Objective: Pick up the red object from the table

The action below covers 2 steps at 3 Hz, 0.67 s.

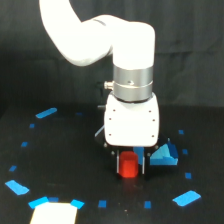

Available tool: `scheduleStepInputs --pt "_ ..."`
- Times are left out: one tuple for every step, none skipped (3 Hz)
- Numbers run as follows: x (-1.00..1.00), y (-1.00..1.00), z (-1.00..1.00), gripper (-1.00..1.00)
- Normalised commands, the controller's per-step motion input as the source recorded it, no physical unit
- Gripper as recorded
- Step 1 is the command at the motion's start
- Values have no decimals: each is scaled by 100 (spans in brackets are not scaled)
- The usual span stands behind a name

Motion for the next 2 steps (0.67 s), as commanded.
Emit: scheduleStepInputs --pt "71 41 100 -99" --pt "34 6 100 -100"
